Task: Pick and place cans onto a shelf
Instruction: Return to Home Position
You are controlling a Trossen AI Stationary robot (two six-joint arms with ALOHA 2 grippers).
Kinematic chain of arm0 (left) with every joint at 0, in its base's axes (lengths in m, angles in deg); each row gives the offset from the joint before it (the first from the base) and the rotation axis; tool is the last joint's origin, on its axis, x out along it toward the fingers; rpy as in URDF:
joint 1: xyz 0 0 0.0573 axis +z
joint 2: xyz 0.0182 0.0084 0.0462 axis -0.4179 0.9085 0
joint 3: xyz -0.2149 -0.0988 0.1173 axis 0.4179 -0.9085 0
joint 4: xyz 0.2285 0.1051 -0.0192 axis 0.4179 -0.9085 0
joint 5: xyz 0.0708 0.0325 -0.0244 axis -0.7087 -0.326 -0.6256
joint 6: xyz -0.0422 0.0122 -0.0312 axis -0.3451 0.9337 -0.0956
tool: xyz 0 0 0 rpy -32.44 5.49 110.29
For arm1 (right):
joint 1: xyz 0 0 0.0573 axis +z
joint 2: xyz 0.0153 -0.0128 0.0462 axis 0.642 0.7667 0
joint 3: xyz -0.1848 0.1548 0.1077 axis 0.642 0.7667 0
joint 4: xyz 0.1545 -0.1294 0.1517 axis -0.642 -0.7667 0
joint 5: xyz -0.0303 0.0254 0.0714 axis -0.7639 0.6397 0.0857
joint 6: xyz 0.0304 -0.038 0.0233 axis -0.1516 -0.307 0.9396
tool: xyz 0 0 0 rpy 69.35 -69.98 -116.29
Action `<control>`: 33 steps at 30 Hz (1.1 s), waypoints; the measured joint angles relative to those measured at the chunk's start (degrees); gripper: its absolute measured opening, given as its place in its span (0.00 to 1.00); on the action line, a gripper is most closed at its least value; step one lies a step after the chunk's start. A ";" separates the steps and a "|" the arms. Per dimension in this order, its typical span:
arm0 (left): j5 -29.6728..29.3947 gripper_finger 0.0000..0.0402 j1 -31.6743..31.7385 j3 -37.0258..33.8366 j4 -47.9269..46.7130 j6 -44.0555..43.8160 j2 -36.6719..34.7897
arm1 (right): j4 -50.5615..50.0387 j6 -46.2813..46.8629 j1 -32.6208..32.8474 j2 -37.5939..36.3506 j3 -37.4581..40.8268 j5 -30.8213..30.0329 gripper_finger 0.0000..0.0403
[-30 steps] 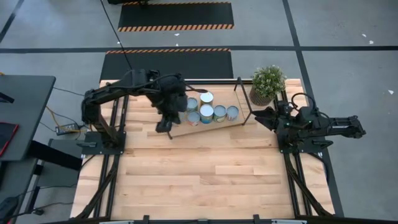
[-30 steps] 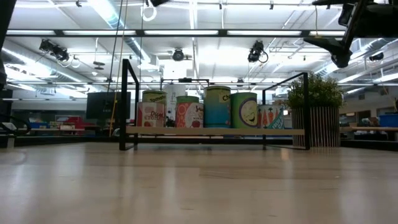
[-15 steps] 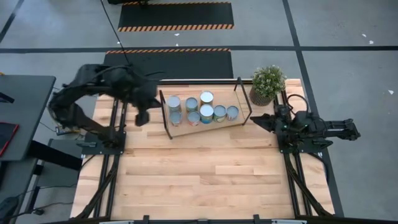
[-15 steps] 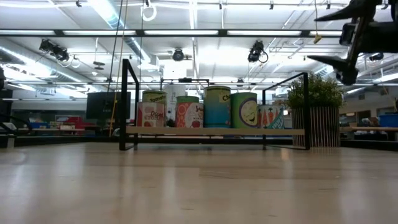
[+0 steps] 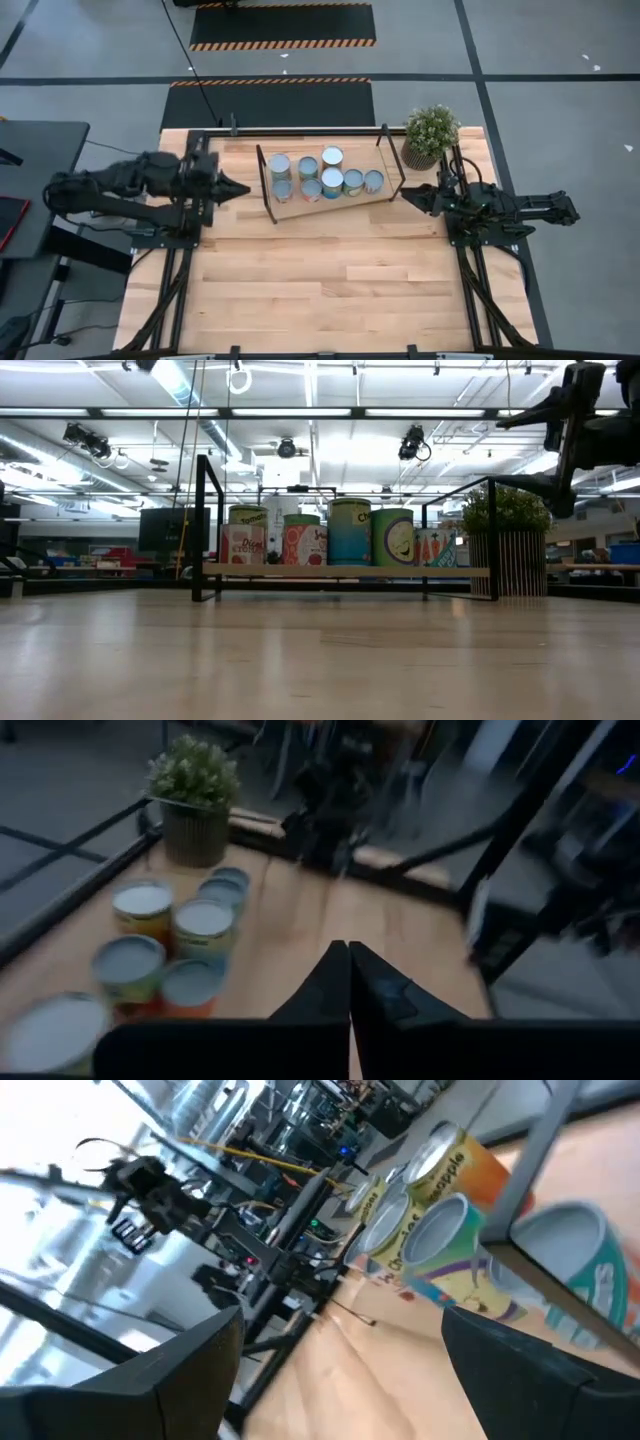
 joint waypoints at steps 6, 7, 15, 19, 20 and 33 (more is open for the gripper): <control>0.05 0.00 -0.10 -20.60 18.04 -8.46 -13.62 | 0.35 -8.06 0.00 0.02 0.00 0.13 0.86; 0.08 0.00 -0.10 -23.27 19.88 -9.95 -15.52 | 0.36 -8.26 0.00 0.04 0.00 0.15 0.86; -1.46 0.00 0.93 -38.17 23.78 -18.68 -28.73 | 0.40 -15.23 0.00 0.15 0.00 -7.92 0.86; -1.62 0.00 3.97 -42.95 25.98 -19.03 -34.03 | 1.05 -21.01 -0.07 0.15 0.00 -17.32 0.86; -1.62 0.00 4.89 -43.89 26.25 -18.71 -35.19 | 1.45 -22.76 -0.07 0.15 0.00 -19.46 0.86; -0.87 0.00 9.29 -46.56 21.59 -15.87 -40.29 | 5.70 -33.20 0.14 1.12 -0.06 -6.57 0.86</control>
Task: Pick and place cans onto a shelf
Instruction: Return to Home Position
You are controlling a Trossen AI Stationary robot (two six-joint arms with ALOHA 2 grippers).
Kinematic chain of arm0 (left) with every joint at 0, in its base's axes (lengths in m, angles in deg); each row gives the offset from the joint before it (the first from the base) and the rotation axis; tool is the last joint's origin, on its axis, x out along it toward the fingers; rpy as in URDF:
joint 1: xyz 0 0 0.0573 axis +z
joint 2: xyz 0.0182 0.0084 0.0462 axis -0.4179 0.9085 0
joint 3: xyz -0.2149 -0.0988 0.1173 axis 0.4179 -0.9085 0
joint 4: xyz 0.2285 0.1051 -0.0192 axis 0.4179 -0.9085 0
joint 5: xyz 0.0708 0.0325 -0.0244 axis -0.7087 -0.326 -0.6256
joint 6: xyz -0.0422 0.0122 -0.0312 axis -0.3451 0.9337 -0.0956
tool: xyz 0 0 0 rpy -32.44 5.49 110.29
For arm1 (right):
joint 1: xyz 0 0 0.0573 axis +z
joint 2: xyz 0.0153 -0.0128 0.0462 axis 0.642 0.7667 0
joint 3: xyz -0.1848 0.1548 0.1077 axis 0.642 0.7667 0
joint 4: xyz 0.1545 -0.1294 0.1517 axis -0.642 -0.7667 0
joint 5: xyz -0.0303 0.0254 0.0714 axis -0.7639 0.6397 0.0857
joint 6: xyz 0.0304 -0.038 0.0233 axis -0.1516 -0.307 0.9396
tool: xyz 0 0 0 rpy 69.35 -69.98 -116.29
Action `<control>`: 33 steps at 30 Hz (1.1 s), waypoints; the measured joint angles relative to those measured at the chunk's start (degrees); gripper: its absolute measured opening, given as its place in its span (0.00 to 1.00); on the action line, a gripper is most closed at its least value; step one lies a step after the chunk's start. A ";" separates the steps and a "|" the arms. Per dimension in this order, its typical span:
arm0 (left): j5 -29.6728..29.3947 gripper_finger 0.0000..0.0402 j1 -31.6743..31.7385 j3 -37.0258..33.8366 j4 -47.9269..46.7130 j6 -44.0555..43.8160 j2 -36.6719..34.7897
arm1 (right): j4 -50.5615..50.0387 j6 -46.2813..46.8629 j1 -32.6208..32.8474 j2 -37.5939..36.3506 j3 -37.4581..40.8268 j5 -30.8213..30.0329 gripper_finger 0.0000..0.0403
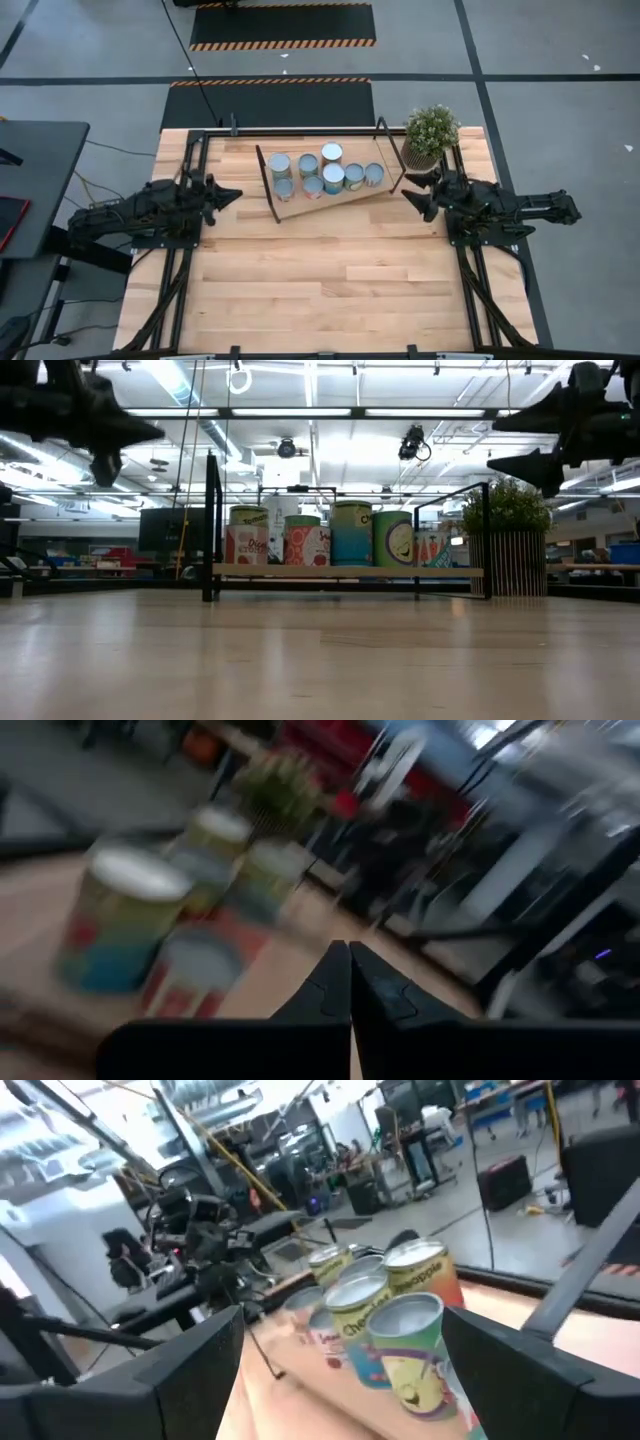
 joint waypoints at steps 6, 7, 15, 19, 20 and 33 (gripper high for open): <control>0.40 0.00 0.00 -0.05 -6.32 0.19 0.04 | -1.11 -6.53 0.08 1.77 0.39 0.69 0.86; 0.80 0.00 0.00 -0.05 -6.40 0.19 -0.05 | -0.03 -7.66 0.08 1.96 1.01 0.70 0.86; 5.70 0.00 0.00 -3.06 -8.09 -2.77 -1.25 | -0.32 -9.10 0.08 2.01 2.73 2.44 0.86; 10.63 0.00 -0.02 -5.92 -5.12 -3.71 -1.39 | -0.08 -9.77 0.08 2.01 2.73 2.66 0.86; 11.37 0.00 -0.10 -5.91 -4.84 -2.61 -1.27 | 0.00 -9.66 0.08 2.01 2.73 2.66 0.86; 11.74 0.07 -0.11 -5.91 -5.25 5.17 -1.03 | 0.34 -9.16 0.08 2.01 2.73 2.68 0.86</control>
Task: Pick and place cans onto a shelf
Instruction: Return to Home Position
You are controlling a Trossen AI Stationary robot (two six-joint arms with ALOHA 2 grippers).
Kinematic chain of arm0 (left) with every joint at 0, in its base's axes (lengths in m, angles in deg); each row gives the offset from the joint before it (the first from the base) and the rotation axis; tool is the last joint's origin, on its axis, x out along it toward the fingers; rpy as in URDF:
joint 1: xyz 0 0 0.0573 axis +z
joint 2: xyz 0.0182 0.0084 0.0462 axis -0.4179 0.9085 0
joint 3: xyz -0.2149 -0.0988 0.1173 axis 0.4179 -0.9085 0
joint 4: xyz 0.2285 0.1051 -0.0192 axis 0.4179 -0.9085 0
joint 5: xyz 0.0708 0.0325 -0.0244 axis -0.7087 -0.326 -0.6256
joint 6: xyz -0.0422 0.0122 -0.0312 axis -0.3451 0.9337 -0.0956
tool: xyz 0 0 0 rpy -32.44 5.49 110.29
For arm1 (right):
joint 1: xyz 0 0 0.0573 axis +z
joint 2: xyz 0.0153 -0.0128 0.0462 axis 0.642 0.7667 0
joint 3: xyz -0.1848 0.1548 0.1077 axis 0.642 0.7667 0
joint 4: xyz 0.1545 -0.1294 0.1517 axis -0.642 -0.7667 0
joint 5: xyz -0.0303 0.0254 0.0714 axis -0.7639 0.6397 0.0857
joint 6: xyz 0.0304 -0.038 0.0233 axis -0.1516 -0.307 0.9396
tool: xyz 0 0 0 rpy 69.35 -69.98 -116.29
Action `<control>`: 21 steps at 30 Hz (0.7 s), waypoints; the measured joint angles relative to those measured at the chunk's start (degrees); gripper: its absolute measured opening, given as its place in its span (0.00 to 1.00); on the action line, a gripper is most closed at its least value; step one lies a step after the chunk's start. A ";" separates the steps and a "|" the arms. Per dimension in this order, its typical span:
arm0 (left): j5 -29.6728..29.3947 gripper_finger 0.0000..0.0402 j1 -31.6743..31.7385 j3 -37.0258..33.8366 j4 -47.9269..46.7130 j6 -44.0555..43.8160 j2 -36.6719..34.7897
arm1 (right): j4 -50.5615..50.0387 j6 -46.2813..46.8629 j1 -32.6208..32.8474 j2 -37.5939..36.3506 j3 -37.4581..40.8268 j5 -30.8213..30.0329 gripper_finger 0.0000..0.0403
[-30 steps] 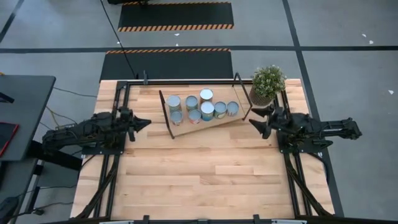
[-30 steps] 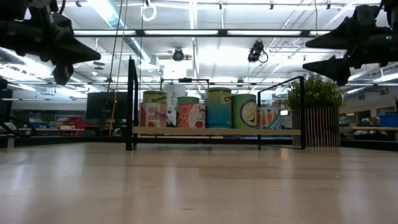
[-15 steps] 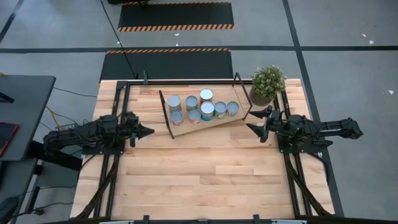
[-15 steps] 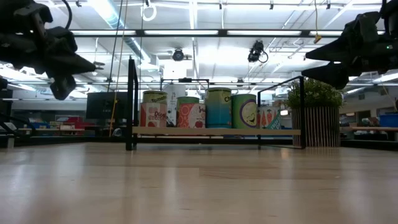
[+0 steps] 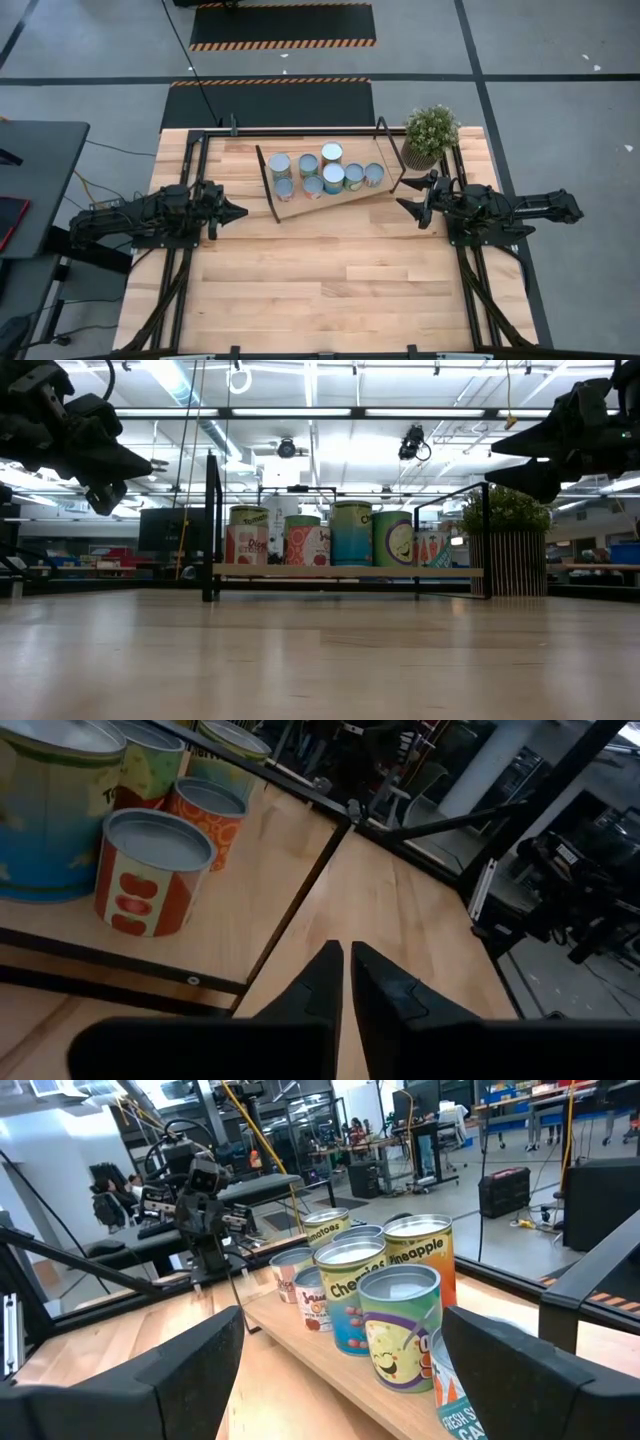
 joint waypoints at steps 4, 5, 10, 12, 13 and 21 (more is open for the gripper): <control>0.02 0.09 0.00 -0.22 1.70 0.00 0.00 | -0.02 -0.04 0.00 0.00 0.00 0.00 0.86; 0.02 0.09 0.00 -0.24 1.93 -0.03 0.00 | -0.02 -0.06 0.00 0.00 0.00 0.00 0.86; 0.00 0.08 0.00 -0.26 2.05 -0.03 0.00 | -0.02 -0.07 0.00 0.00 0.00 0.00 0.86; -0.01 0.07 0.00 -0.26 2.10 -0.01 0.00 | -0.02 -0.07 0.00 0.00 0.00 0.00 0.86; -0.02 0.08 0.00 -0.26 2.13 -0.03 0.00 | -0.02 -0.07 0.00 0.00 0.00 0.00 0.86; -0.06 0.09 0.00 -0.26 2.25 -0.03 0.00 | -0.02 -0.07 0.00 0.00 0.00 0.00 0.86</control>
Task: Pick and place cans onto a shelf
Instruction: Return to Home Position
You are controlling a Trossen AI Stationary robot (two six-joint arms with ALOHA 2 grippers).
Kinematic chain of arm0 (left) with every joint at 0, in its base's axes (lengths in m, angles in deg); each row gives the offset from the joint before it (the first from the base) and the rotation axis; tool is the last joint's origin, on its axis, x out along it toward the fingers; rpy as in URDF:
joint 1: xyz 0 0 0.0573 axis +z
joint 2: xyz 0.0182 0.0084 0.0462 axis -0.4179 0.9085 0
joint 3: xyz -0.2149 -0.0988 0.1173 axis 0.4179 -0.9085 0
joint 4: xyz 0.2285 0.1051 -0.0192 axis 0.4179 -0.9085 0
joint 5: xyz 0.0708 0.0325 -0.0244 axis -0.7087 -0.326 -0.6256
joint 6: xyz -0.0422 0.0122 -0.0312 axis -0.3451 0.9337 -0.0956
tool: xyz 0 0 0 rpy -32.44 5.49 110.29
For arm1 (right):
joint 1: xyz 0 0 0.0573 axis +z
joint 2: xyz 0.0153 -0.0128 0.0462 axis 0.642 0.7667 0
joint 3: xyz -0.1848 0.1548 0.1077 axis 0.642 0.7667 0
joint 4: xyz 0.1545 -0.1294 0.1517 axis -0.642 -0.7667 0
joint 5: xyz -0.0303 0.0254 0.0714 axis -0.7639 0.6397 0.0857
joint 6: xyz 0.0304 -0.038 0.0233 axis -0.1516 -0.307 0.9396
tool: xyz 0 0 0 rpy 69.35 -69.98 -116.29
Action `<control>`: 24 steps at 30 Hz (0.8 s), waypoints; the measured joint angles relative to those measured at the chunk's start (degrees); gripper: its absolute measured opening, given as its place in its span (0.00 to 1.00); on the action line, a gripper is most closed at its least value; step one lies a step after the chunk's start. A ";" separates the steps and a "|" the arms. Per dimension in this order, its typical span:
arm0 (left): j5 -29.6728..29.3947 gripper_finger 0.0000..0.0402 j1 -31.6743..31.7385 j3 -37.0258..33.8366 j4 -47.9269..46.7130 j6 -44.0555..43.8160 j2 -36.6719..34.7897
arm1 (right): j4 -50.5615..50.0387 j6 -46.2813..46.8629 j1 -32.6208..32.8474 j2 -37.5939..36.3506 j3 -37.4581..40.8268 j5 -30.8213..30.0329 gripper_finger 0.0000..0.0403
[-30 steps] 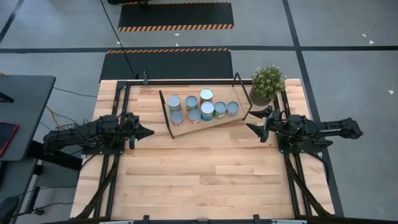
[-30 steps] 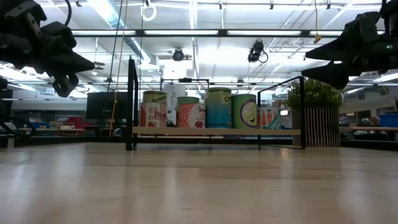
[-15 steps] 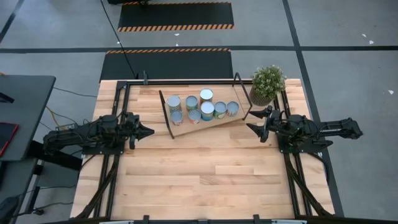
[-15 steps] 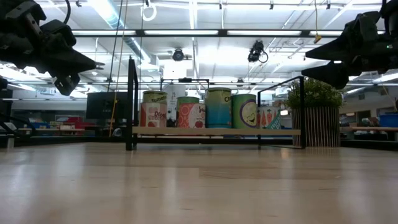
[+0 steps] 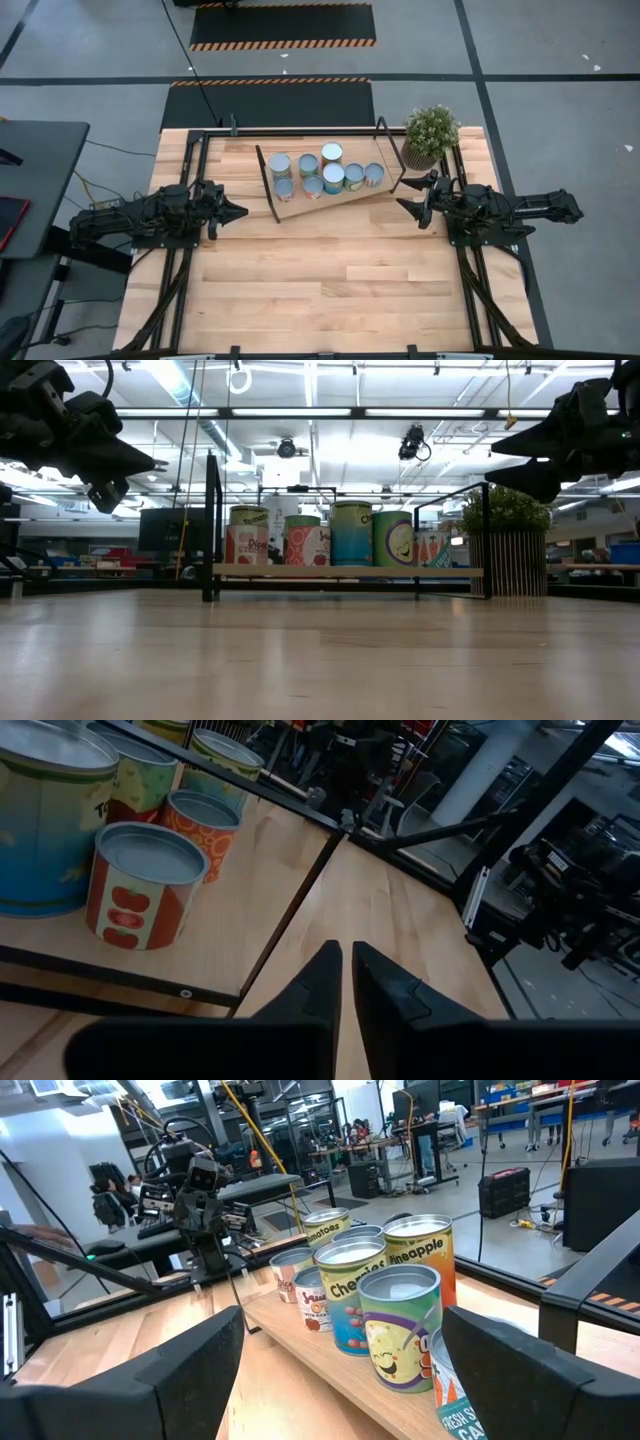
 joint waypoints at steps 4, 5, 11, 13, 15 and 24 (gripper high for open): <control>-0.01 0.08 0.00 0.00 0.02 0.00 0.00 | 0.00 0.00 0.00 0.00 0.02 0.00 0.86; -0.01 0.08 0.00 0.00 0.04 0.02 0.00 | 0.00 0.00 0.00 0.00 0.02 0.00 0.86; 0.00 0.08 0.00 0.00 0.07 0.00 0.00 | 0.00 0.00 0.00 0.00 0.02 0.02 0.86; 0.01 0.09 0.00 0.00 0.09 0.02 0.00 | 0.00 0.00 0.00 0.00 0.02 0.02 0.86; -0.01 0.09 0.00 0.00 0.09 0.00 0.00 | 0.00 0.00 0.00 0.00 0.02 0.02 0.86; 0.01 0.08 0.00 0.02 0.11 0.02 0.00 | 0.00 0.01 0.00 0.00 0.02 0.02 0.86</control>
